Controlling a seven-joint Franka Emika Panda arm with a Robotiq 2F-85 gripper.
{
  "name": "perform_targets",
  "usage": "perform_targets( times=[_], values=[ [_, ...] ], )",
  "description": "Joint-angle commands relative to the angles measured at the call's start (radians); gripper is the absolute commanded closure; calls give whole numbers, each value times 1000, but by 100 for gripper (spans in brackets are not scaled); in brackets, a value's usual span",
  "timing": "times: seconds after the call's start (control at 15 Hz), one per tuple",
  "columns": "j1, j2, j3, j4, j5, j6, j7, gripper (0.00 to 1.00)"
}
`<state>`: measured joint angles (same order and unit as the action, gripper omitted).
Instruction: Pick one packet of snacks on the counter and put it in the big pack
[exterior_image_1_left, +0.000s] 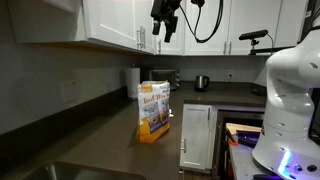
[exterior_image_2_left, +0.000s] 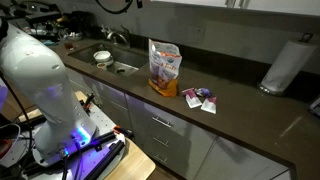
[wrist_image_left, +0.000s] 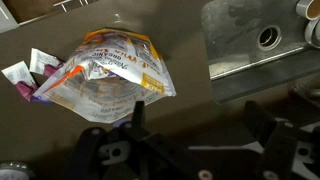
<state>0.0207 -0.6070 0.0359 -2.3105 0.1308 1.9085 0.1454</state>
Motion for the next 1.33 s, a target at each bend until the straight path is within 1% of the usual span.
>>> perform_targets(
  times=[0.0,0.27,0.4,0.67,0.8,1.07,1.27],
  values=[
    [-5,1,3,2,2,-3,-2,0],
    [-5,1,3,2,2,-3,-2,0],
    [-9,15,5,-13,-11,20,-9,0],
    [-42,76,-12,-34,-74,79,-23,0],
    [-70,121,-28,-35,-123,128,-20,0],
    [-145,225,-70,4,-225,199,7,0],
    [-196,292,-109,37,-267,221,33,0]
  ],
)
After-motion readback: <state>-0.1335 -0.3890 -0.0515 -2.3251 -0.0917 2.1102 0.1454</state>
